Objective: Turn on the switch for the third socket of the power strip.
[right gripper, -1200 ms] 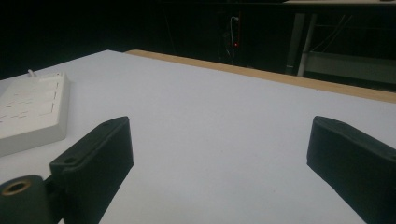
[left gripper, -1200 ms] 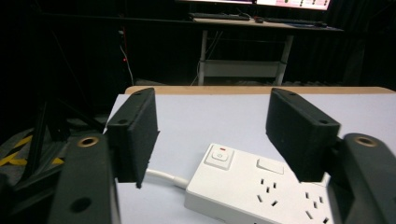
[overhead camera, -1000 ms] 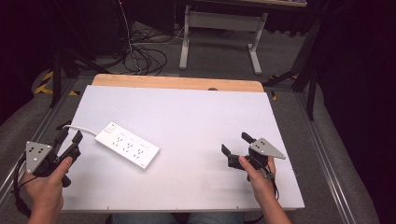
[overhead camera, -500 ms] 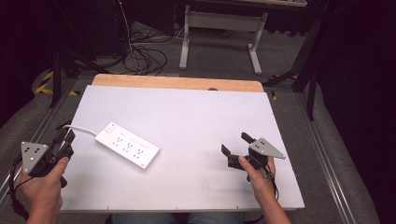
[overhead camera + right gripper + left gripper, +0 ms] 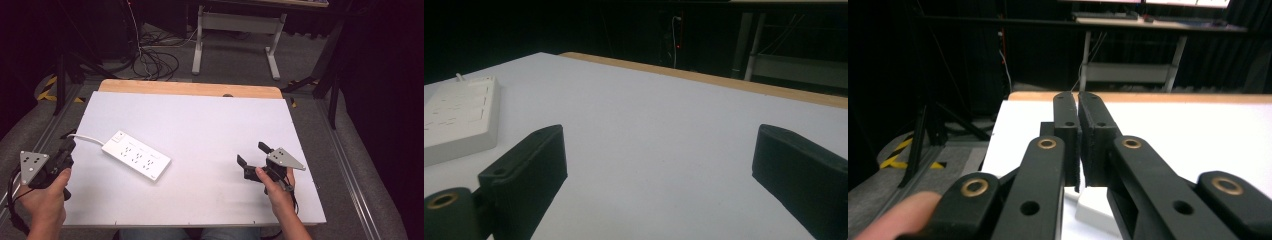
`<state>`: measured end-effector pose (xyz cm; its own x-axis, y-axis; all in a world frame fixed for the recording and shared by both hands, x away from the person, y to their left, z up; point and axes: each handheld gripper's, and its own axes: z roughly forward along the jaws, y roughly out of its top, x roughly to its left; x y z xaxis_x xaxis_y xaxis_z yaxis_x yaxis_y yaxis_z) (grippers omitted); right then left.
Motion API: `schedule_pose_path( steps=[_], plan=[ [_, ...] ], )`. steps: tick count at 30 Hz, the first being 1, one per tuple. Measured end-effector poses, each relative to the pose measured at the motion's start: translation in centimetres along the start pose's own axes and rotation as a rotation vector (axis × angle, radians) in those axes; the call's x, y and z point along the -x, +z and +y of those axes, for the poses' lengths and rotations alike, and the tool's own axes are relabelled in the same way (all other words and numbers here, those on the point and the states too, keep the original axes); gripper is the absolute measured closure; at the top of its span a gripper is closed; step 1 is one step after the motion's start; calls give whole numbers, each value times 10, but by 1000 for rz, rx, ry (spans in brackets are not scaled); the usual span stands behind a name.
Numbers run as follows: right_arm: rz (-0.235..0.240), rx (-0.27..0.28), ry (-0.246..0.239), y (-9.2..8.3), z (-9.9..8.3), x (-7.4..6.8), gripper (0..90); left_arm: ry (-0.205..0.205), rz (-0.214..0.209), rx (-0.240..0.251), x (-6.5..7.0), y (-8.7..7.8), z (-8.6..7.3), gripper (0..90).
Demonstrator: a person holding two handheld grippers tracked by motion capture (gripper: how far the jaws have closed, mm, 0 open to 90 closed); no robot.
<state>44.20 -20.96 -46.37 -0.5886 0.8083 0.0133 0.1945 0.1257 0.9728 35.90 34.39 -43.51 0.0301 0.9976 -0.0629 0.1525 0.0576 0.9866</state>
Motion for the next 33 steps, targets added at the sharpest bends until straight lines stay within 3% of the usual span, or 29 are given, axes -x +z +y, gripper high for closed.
schedule_pose_path(
  steps=[8, 33],
  plan=[
    [0, -6, -3, 1, 0, -1, 77, 0, -11, 27, 0, 1, 1, 898],
    [-1, -8, -1, 2, -1, 0, 78, 9, -43, 19, 0, 7, 1, 898]
  ],
)
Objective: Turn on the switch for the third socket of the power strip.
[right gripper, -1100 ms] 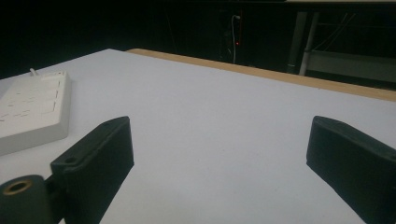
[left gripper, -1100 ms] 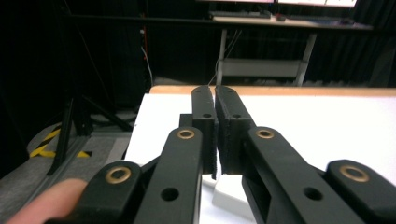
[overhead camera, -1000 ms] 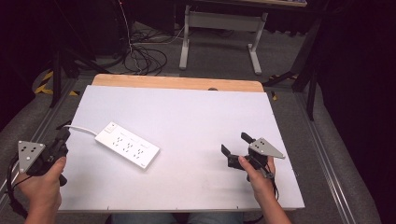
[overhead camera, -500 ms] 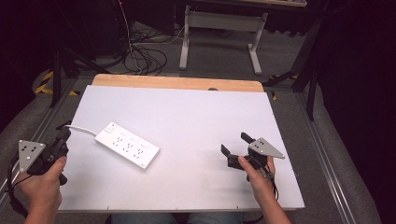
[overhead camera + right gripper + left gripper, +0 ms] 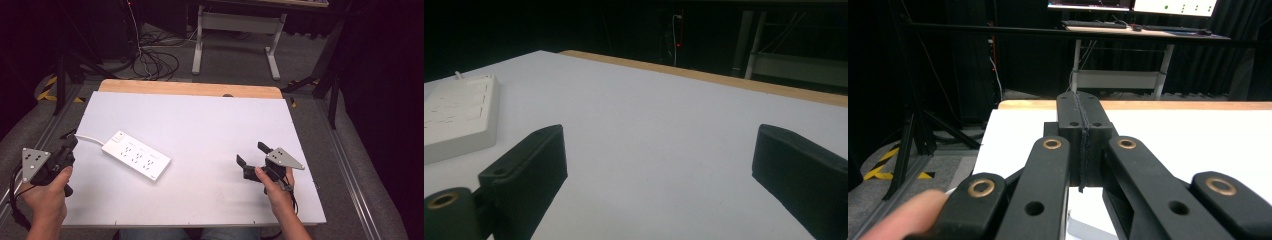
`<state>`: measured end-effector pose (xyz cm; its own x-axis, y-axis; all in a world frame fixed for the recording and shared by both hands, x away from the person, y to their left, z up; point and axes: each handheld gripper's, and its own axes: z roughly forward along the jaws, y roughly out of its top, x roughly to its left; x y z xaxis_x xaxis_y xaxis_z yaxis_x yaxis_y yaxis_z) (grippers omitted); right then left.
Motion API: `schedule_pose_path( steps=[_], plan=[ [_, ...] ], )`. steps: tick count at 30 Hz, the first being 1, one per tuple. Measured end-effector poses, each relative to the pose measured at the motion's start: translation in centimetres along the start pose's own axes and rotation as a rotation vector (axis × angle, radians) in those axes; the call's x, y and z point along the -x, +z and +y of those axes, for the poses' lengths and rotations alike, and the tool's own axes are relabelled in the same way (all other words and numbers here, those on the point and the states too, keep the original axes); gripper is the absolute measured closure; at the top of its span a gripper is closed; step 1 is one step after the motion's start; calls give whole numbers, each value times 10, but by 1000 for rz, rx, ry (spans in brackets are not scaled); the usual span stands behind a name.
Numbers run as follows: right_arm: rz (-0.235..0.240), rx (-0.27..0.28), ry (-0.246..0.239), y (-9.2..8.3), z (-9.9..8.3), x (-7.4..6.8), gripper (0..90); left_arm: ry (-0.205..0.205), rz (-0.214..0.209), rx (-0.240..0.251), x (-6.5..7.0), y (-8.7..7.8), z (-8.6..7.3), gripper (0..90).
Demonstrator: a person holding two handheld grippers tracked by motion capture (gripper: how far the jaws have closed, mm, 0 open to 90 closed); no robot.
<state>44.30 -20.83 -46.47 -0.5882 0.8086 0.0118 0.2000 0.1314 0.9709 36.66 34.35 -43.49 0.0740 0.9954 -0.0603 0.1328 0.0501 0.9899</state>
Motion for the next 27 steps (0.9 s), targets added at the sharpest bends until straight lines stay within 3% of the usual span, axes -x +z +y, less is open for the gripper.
schedule_pose_path(
  steps=[27],
  plan=[
    [0, -2, 5, 0, -1, 0, 79, 47, -55, -21, 15, 13, 1, 898]
  ],
)
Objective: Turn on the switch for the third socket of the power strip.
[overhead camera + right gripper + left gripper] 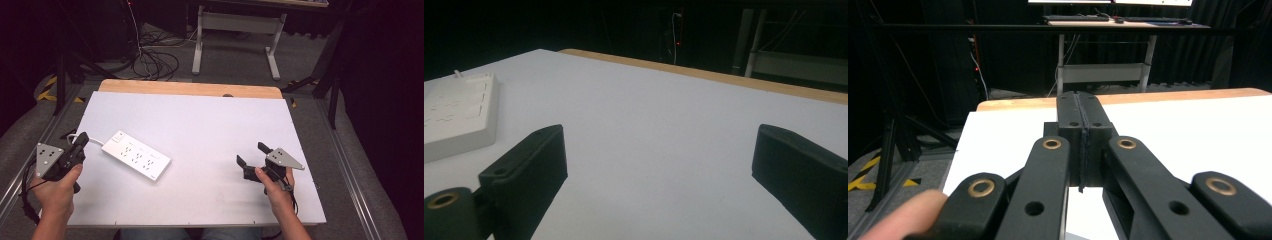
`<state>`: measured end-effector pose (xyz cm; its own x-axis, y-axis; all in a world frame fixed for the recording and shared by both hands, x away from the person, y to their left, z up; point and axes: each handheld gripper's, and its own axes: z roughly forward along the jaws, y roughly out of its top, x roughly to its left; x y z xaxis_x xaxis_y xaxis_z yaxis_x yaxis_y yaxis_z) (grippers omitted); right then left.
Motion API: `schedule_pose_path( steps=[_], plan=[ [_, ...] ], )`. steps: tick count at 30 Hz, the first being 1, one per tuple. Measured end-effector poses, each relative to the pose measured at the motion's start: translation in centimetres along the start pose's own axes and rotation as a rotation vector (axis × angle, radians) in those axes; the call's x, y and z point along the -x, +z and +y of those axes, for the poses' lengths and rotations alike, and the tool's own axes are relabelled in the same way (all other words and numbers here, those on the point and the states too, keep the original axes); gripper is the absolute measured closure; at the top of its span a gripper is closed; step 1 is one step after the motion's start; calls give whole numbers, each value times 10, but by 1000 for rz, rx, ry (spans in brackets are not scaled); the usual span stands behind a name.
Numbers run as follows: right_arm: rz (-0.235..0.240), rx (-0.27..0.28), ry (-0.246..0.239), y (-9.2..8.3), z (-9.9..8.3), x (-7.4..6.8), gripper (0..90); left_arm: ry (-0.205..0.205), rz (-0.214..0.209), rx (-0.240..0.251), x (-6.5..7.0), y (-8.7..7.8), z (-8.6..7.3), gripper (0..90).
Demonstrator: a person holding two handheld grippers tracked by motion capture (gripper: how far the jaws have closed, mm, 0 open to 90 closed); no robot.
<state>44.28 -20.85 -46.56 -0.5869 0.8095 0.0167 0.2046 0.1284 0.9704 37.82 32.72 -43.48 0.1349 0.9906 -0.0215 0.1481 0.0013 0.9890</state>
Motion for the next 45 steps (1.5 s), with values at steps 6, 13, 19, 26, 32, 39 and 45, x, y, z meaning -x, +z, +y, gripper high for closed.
schedule_pose_path(
  steps=[6, 13, 19, 26, 32, 39, 45],
  plan=[
    [-2, -1, 0, 0, 0, 0, 79, 17, -9, -4, 3, 3, 1, 898],
    [-8, -5, 0, -1, -1, 1, 80, 23, -28, -11, 8, 6, 1, 898],
    [-10, -5, 0, -1, -2, 1, 80, 32, -43, -11, 12, 10, 2, 898],
    [-17, -9, 3, -2, -2, 2, 81, 44, -70, -19, 18, 14, 2, 898],
    [-16, -9, 4, -1, -2, 2, 81, 56, -81, -24, 21, 17, 2, 898],
    [-16, -12, 0, -2, -3, 2, 81, 60, -92, -30, 24, 19, 2, 899],
    [-17, -14, -1, -2, -3, 3, 81, 68, -108, -34, 27, 21, 2, 898]
  ],
)
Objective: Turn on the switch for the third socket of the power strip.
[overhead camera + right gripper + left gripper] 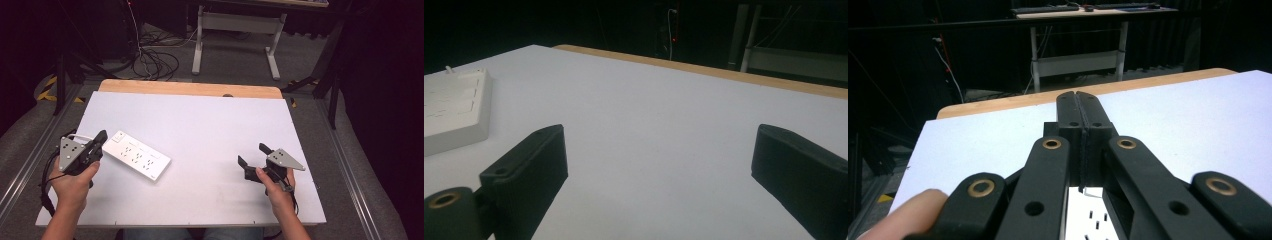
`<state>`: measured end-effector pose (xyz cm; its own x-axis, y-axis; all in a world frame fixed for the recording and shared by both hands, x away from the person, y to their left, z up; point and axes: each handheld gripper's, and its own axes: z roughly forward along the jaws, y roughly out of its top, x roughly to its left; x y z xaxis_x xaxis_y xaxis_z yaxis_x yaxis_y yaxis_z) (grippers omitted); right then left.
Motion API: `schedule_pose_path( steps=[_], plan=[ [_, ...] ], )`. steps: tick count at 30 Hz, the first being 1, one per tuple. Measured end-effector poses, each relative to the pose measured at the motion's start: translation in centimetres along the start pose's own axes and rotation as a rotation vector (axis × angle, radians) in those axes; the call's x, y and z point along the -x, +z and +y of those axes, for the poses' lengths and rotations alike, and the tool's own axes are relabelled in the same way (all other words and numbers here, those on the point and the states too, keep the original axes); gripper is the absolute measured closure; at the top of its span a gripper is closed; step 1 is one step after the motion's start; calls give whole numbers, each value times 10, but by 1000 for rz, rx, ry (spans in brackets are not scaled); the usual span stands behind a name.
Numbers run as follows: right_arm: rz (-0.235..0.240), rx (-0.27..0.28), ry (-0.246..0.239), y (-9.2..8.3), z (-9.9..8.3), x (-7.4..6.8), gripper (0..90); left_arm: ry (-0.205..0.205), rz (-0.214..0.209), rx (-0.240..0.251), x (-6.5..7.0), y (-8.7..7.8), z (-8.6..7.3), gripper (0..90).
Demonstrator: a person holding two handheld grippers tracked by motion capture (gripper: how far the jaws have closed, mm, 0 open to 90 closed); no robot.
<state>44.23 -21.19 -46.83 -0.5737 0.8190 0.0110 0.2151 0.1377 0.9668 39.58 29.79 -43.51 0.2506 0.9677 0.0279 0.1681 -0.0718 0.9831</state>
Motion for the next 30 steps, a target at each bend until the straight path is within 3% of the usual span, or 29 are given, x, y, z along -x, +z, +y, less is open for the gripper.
schedule_pose_path(
  steps=[9, 23, 30],
  plan=[
    [-9, -3, 4, -1, -1, 1, 81, 7, -18, -6, 4, 7, 1, 898],
    [-43, -13, 0, -3, -4, 4, 85, 33, -78, -17, 17, 23, 4, 898],
    [-47, -13, 3, -3, -4, 6, 85, 77, -115, -40, 27, 28, 3, 899]
  ],
)
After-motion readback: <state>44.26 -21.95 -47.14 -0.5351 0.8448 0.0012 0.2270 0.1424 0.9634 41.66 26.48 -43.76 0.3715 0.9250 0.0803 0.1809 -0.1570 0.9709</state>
